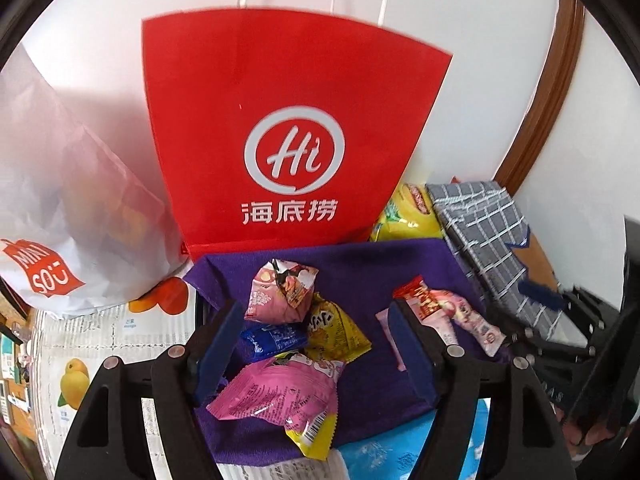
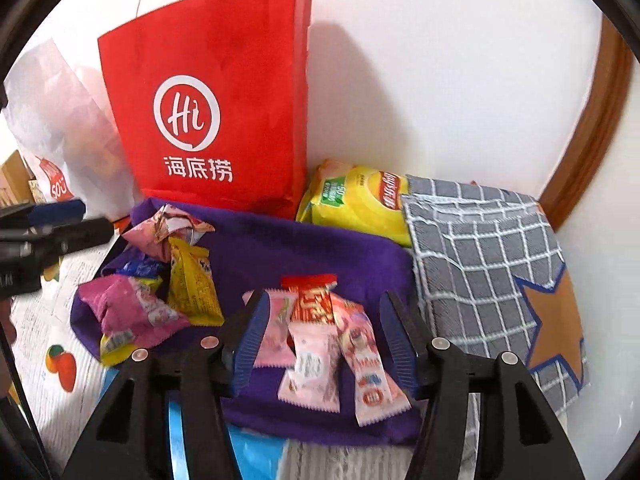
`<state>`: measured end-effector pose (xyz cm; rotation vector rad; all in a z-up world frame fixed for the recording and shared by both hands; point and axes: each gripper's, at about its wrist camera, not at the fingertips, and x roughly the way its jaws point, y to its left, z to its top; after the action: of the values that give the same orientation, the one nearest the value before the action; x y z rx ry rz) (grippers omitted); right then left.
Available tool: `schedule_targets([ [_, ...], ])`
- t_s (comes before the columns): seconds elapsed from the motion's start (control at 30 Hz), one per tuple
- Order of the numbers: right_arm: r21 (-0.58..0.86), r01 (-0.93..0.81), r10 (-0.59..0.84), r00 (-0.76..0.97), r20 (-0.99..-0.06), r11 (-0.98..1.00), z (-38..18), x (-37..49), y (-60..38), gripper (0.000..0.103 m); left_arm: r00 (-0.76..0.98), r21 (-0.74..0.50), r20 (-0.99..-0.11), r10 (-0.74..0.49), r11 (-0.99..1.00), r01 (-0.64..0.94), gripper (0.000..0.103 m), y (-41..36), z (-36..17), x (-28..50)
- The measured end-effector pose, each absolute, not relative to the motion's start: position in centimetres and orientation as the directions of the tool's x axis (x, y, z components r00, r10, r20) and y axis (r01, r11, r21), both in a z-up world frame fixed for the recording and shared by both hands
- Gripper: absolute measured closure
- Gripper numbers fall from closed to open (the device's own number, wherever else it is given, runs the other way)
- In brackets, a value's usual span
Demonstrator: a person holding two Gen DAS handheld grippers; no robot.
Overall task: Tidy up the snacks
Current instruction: 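Move both open tools back toward the green bag and lychee packet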
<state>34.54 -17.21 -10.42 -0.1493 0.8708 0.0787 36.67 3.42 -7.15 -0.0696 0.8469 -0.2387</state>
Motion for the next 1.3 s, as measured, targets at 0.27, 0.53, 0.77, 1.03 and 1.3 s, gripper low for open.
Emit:
schedule_targets([
  [0.27,-0.079,-0.107,0.001,0.6,-0.8,0.991,-10.3,28.3,-20.1,0.046,0.696,-0.151,-0.671,-0.254,0.966,0.207,0.03,3.0,-3.2,33.4],
  [0.53,-0.046,-0.067,0.0,0.566,-0.824,0.997,-11.2,23.3,-22.0,0.046,0.691,-0.12,-0.684,-0.234,0.97,0.21,0.03,2.2,-2.4,28.8],
  [0.77,-0.016,-0.061,0.022,0.579,-0.815,0.998,-10.6,20.6,-22.0,0.046,0.693,-0.106,-0.688,-0.217,0.974,0.2,0.03,2.1,-2.4,24.5],
  [1.03,0.0,-0.079,0.049,0.611,-0.79,0.997,-9.4,17.4,-21.5,0.046,0.689,-0.086,-0.702,-0.182,0.981,0.171,0.03,2.4,-2.9,20.1],
  [1.3,0.014,-0.086,0.065,0.634,-0.771,0.996,-8.6,15.3,-21.7,0.046,0.677,-0.094,-0.723,-0.135,0.991,0.096,0.03,4.8,-4.4,16.7],
])
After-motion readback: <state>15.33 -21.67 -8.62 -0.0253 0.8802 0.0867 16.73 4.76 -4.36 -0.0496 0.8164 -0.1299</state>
